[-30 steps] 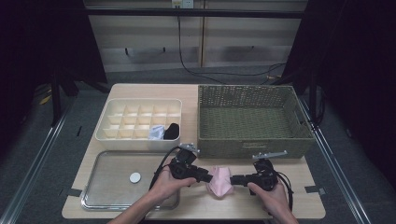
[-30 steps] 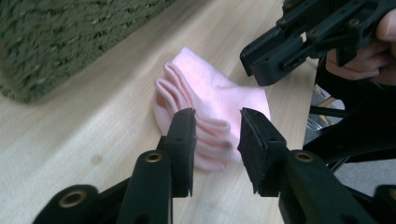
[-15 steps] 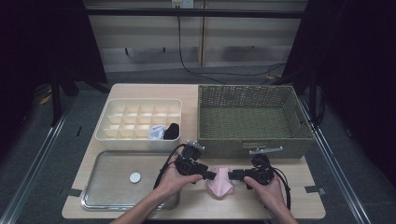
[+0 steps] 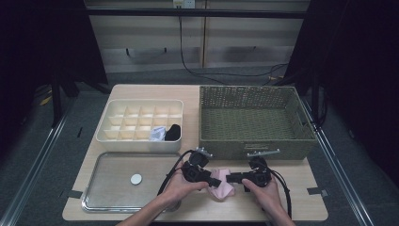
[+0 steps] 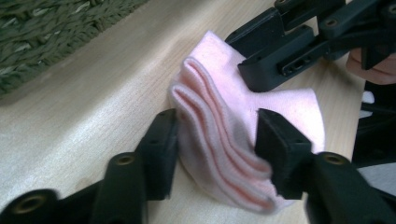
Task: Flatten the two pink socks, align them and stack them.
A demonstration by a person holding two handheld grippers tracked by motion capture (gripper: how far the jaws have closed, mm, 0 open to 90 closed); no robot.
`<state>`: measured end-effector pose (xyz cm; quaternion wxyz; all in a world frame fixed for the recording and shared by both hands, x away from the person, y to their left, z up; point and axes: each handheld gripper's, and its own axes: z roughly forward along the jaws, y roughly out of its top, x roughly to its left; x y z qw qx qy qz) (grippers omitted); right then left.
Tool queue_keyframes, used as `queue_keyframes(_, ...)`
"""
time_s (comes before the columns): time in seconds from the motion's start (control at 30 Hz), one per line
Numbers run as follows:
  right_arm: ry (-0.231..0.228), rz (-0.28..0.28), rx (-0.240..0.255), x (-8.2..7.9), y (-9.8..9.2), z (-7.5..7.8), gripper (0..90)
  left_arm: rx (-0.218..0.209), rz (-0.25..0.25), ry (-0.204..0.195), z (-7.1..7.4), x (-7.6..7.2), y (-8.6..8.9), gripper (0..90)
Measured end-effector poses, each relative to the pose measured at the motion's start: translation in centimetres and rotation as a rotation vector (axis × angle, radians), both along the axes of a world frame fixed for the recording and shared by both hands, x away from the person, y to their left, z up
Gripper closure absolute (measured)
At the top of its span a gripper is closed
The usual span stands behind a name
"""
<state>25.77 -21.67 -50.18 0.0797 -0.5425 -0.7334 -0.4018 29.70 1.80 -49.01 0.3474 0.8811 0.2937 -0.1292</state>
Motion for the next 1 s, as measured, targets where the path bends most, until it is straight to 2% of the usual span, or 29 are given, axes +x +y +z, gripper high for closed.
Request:
queue_keyframes(0.07,0.006,0.002,0.021,0.0,0.0,-0.2,69.6,0.004,0.001,-0.003,-0.1,0.0,0.1,59.5)
queue_keyframes(0.2,0.021,0.013,0.069,0.0,0.0,-0.2,79.5,0.003,-0.008,-0.003,-0.2,0.1,0.1,65.0)
queue_keyframes(0.27,0.016,0.015,0.074,-0.1,0.1,-0.1,83.8,0.006,-0.005,-0.009,-0.2,0.1,0.1,66.6)
queue_keyframes(0.33,0.011,0.013,0.066,-0.2,0.2,0.3,84.8,0.007,-0.001,-0.009,-0.2,0.1,0.1,67.4)
queue_keyframes(0.5,-0.025,0.017,0.101,-0.7,0.4,1.6,85.3,0.006,0.014,-0.009,-0.2,-0.1,-0.1,68.8)
queue_keyframes(0.57,-0.039,0.028,0.106,-0.9,0.7,1.9,85.3,-0.002,0.003,-0.027,-0.2,-0.4,-0.2,68.7)
queue_keyframes(0.67,-0.042,0.038,0.106,-1.1,1.0,2.1,85.3,0.001,0.006,-0.027,-0.2,-0.6,-0.4,68.6)
queue_keyframes(0.77,-0.04,0.034,0.103,-1.0,0.7,2.0,85.3,-0.013,0.007,-0.017,-0.2,-0.7,-0.4,65.8)
queue_keyframes(0.87,-0.03,0.027,0.104,-1.0,0.3,2.0,85.4,0.005,-0.012,-0.02,0.1,-0.7,-0.2,56.2)
queue_keyframes(1.0,-0.022,0.026,0.107,-1.0,-0.3,1.9,85.3,-0.026,-0.006,-0.013,0.6,-0.7,0.3,47.3)
